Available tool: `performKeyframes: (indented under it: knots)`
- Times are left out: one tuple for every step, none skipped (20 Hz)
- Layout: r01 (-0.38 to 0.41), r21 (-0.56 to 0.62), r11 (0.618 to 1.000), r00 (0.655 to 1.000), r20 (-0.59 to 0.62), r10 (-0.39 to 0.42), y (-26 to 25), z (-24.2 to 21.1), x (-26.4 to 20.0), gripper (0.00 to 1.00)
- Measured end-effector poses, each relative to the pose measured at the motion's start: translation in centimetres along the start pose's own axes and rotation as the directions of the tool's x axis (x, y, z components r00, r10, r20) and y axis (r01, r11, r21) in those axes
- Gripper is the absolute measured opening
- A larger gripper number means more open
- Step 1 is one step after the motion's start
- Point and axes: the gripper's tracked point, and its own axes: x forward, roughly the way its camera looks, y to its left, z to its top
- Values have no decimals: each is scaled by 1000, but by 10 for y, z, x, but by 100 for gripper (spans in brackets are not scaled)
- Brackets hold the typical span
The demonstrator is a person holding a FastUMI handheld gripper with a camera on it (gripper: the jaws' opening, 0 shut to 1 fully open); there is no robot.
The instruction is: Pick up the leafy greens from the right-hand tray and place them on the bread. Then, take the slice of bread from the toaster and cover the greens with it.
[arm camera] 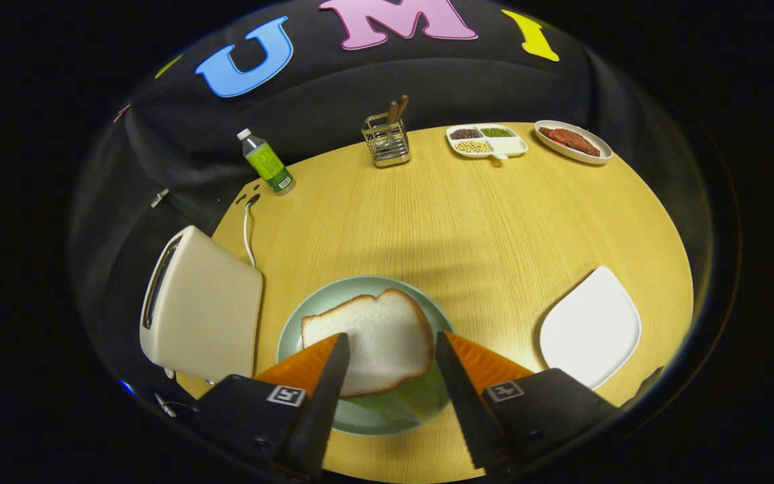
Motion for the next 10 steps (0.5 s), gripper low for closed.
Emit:
performKeyframes:
  knots:
    - [7, -11, 1000, 1000, 23, -6, -2, 4, -4, 91]
    - [34, -23, 999, 997, 74, -32, -8, 15, -12, 100]
    - [53, -37, 998, 990, 133, -48, -12, 29, -20, 99]
    - [65, -54, 996, 981, 188, -54, -13, 43, -30, 99]
    - [77, -78, 994, 968, 243, -56, -14, 59, -45, 99]
    - [87, -98, 991, 957, 283, -56, -14, 71, -55, 99]
    - [98, -114, 989, 944, 324, -56, -15, 86, -68, 99]
    - [106, -125, 986, 929, 365, -53, -17, 99, -82, 99]
    - [115, -133, 984, 913, 405, -52, -17, 114, -98, 99]
    - [126, -142, 982, 893, 448, -50, -16, 129, -114, 99]
